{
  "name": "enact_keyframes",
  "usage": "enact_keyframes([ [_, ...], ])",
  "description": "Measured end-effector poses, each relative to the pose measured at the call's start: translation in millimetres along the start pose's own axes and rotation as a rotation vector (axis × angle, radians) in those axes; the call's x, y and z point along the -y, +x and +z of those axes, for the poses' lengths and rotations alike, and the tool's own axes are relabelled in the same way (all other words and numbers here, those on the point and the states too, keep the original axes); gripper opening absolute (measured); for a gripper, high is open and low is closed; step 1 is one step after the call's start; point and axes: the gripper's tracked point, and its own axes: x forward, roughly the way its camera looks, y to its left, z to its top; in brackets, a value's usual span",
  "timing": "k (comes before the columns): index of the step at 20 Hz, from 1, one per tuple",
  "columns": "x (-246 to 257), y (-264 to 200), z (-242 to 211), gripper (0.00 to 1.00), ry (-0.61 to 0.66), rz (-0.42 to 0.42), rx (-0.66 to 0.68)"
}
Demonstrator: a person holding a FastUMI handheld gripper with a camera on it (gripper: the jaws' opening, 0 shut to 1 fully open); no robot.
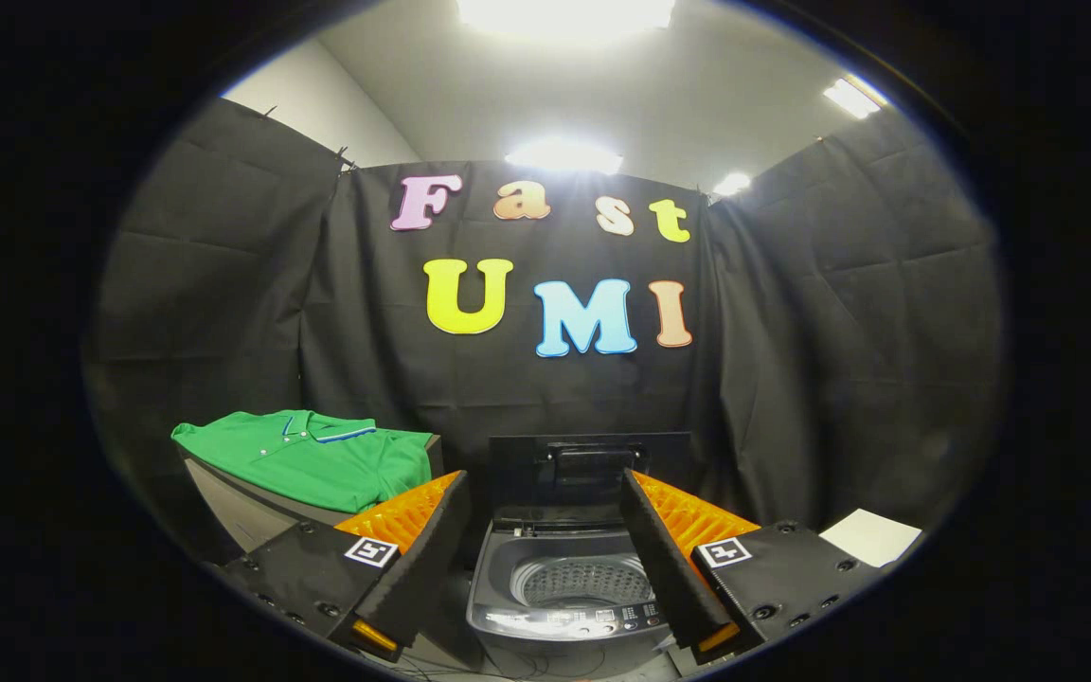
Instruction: Put the clothes into the washing machine and then close the washing machine lid.
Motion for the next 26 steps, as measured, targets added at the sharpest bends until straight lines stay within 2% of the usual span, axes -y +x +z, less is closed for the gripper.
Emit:
enact_keyframes([
  [9,-31,18,12,0.99,0.022,0.057,0.003],
  [18,-82,43,25,0.99,0.063,0.165,-0.007],
  [26,-125,59,32,0.99,0.042,0.246,-0.011],
])
